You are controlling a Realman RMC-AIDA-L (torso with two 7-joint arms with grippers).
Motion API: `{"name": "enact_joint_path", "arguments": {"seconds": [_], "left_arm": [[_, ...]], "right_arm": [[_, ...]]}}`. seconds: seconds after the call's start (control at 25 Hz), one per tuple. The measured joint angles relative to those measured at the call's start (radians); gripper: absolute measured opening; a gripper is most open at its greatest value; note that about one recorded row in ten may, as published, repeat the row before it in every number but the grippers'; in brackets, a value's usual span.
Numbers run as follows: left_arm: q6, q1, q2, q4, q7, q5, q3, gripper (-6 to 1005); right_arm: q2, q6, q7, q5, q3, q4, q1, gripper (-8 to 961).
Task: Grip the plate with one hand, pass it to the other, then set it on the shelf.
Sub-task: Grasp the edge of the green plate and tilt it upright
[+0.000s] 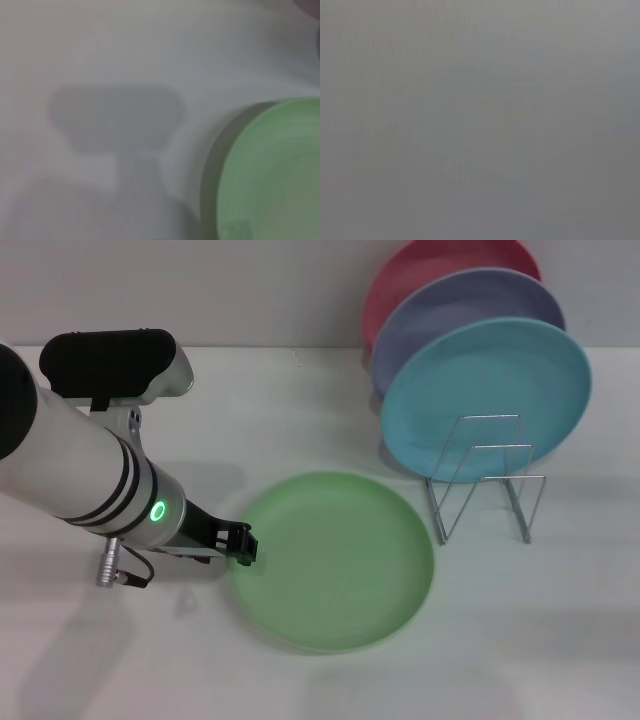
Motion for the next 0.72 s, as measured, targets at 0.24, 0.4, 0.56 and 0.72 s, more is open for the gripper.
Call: {"name": "enact_joint_path", "arguments": {"seconds": [0.24,0.4,0.56,0.72], "left_arm": [[0.017,-0.017,0.0,-0.032,-0.02,-0.001,0.016,466],[0.03,-0.021,0.0,-0.053,-0.02,-0.002,0.02,465],[0.033,-0.022,0.0,-0.059,-0.02,-0.002,0.023,464],[0.042,-0.023,-0.001,-0.066,-0.02,-0.003,0.025,463]], "right_arm": [[-0.002,-0.003,0.0,0.0,0.0,0.0,0.0,581],[-0.004,-0.005,0.0,0.0,0.0,0.0,0.0,580],[-0.005,-0.006,0.0,0.0,0.001,0.0,0.0,579],[-0.006,-0.006,0.0,0.0,0.002,0.0,0.0,580]]}}
